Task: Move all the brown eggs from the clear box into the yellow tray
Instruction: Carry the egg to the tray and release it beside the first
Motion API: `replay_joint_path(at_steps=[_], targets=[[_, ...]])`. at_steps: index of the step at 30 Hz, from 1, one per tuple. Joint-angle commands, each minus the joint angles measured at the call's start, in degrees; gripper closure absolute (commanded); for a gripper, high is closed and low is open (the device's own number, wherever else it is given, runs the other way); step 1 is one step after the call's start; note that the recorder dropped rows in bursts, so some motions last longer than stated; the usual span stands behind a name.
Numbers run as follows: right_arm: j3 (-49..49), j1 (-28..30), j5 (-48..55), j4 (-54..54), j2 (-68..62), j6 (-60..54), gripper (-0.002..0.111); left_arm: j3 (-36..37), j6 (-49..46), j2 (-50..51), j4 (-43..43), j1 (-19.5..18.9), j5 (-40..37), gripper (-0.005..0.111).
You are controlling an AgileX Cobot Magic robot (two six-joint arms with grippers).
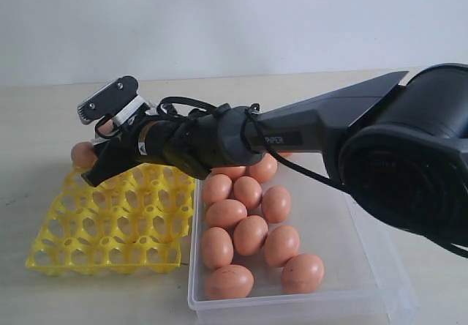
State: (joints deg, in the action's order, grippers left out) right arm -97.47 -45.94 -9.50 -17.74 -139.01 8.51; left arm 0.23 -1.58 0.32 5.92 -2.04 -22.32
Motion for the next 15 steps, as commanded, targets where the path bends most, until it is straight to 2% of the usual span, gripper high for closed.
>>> replay_joint_path(at_steps=[1,3,5,10,15], targets=[[-0.66,-0.07,1.88,1.26,0.18,0.18,0.083,-0.23,0.28,-0.32,-0.14,0.32,0.52,0.107],[-0.66,-0.07,1.88,2.54,0.18,0.62,0.062,-0.23,0.28,-0.32,-0.14,0.32,0.52,0.107],[-0.66,-0.07,2.18,2.65,0.31,0.62,0.048,-0.23,0.28,-0.32,-0.14,0.32,0.52,0.107],[-0.66,-0.07,5.22,2.18,2.91,0.51,0.046,-0.23,0.28,-0.32,-0.14,0.32,0.52,0.107],[-0.66,-0.07,16.19,0.27,8.7,0.4,0.046,-0.23,0.28,-0.32,-0.14,0.32,0.52,0.107]])
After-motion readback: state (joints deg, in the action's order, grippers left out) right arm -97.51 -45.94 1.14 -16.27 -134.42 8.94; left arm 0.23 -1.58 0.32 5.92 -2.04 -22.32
